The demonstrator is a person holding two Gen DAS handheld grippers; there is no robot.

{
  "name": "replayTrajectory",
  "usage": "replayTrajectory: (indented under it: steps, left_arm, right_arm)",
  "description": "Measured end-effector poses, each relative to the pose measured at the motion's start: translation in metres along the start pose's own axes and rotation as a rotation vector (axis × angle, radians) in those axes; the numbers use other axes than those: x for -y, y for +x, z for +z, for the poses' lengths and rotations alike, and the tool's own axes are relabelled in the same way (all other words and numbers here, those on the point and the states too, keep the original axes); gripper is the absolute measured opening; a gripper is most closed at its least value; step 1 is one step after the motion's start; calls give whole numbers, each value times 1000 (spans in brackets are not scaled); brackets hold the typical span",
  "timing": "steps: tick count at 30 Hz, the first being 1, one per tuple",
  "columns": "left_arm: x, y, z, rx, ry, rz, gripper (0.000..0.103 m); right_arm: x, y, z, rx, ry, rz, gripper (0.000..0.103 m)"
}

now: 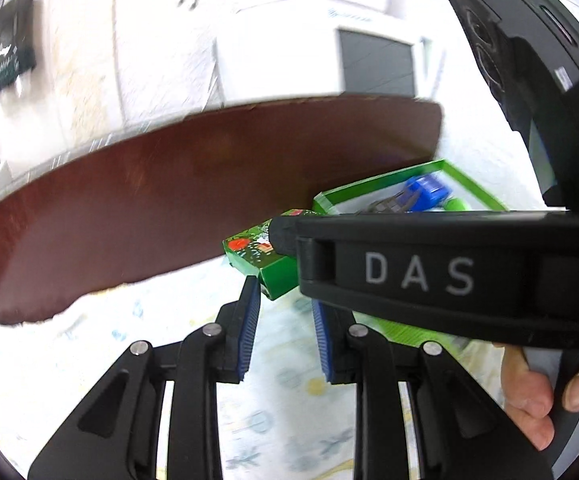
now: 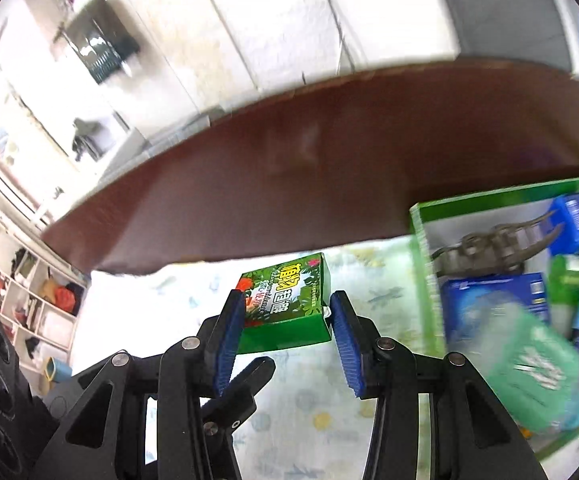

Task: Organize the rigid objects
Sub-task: 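Carry the small green box with the right gripper into the green box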

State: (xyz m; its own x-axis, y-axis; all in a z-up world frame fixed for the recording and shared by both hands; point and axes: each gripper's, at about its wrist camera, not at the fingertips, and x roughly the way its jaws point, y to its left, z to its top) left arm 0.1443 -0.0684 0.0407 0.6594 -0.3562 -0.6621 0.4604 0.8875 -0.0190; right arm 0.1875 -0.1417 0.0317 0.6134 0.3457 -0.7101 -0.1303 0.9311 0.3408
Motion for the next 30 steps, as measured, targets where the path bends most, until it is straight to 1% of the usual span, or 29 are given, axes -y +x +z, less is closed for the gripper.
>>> replayTrajectory:
  steps: [4,7,10,12,14,18,20,22,26,30]
  left_arm:
    - [30,-4,20,24,62,-19,23]
    - [52,2,31,29,106,-44,23]
    - [74,4,41,20,146,-72,23]
    - [93,16,49,6,169,-95,23]
    - [103,22,57,-12,184,-112,23]
    - [129,39,59,-45,213,-127,23]
    - [142,58,63,-63,224,-131,23]
    - [150,66,62,-79,232,-134,23]
    - [160,81,61,-107,242,-128,23]
    - [162,89,58,-124,247,-121,23]
  right_arm:
    - [17,-36,3,72,9,-10,46]
    - [38,-60,2,121,35,-29,46]
    - [60,-73,2,154,79,-42,46]
    - [78,-81,0,165,113,-46,46]
    - [98,-87,-1,175,146,-52,46]
    - [137,-96,-4,182,199,-72,46]
    - [151,-96,-5,182,219,-77,46]
    - [166,-96,-6,179,238,-83,46]
    - [185,-90,-9,174,256,-89,46]
    - [202,-84,-12,161,278,-76,46]
